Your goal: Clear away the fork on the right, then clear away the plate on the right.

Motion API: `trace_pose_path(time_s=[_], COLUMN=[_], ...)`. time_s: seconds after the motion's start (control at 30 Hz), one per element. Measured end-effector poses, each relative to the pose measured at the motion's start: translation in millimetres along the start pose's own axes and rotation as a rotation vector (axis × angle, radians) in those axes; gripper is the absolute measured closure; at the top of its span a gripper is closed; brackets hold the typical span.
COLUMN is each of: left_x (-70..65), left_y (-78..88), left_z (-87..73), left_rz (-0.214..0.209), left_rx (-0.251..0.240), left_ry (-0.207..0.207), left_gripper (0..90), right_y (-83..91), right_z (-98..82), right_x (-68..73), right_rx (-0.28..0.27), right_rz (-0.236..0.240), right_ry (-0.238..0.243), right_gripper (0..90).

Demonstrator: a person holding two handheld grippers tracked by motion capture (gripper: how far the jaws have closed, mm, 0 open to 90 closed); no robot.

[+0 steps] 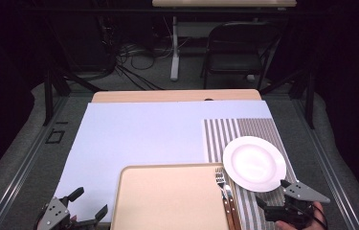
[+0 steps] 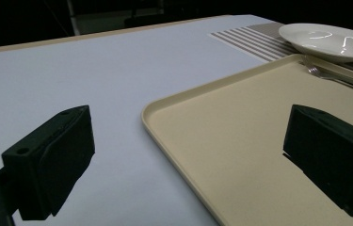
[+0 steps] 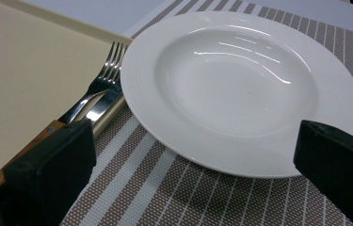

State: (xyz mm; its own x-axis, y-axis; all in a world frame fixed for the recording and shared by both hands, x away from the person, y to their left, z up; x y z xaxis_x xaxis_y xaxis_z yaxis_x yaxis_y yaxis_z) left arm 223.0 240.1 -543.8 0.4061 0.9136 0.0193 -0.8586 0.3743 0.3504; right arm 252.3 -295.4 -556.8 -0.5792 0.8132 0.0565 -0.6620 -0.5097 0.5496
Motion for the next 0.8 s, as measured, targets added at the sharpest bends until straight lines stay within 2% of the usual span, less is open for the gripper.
trace_pose_path(time_s=[0.13, 0.2, 0.23, 0.33, 0.4, 0.47, 0.53, 0.6, 0.63, 0.7, 0.8], left_x=[-0.4, -0.8, -1.0, -2.4, -2.4, -2.3, -1.5, -1.5, -1.6, -2.1, -3.1], left_y=[-0.5, -0.8, -0.7, -0.3, -0.1, -0.1, 0.2, -0.1, -0.1, -0.2, -0.6], left_z=[0.1, -0.1, -0.4, 0.0, -0.1, -0.1, -0.3, -0.1, -0.2, -0.2, -0.3], left_rz=[0.004, 0.003, 0.005, 0.000, 0.001, -0.001, -0.002, -0.001, 0.000, -0.002, -0.002], left_rx=[0.002, 0.003, 0.007, 0.002, 0.003, 0.002, 0.004, 0.001, 0.002, 0.003, 0.004], left_ry=[0.006, 0.002, 0.000, 0.001, -0.004, 0.000, 0.001, 0.007, 0.006, 0.001, 0.001], left_gripper=[2.9, 2.9, 2.9, 2.9, 2.9, 2.9, 2.9, 2.9, 2.9, 2.9, 2.9], right_y=[0.8, 3.0, 2.4, 4.7, 7.4, 7.7, 9.2, 9.8, 8.0, 9.9, 7.1], right_z=[1.5, 1.3, 2.7, 4.0, 4.6, 6.3, 5.6, 4.9, 5.9, 5.8, 7.5], right_x=[-1.1, -1.9, -2.8, -2.7, -3.6, -4.1, -3.5, -5.7, -7.1, -8.3, -12.0], right_rx=[-0.021, -0.004, -0.019, -0.009, 0.019, 0.021, 0.040, 0.059, 0.042, 0.078, 0.090], right_rz=[0.000, -0.005, -0.010, -0.015, -0.028, -0.030, -0.026, -0.026, -0.031, -0.017, -0.020], right_ry=[0.003, 0.003, 0.007, 0.007, 0.028, 0.053, 0.050, 0.069, 0.079, 0.082, 0.103], right_gripper=[0.0, 0.0, 0.0, 0.0, 0.0, 0.0, 0.0, 0.0, 0.0, 0.0, 0.0])
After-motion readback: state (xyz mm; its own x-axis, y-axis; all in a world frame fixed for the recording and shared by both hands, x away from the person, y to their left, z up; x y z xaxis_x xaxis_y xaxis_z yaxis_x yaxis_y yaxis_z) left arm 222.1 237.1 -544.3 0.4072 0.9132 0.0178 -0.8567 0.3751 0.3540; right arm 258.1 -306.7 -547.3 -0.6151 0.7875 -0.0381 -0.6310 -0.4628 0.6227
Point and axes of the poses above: each handheld gripper's, and its own axes: y roughly backward along the jaws, z roughly out of its top, x roughly to its left, the point moved 7 cm from there along -y, roughly forward along the jaws, and after that the axes turned 10 degrees about z, right-handed, at the moved point
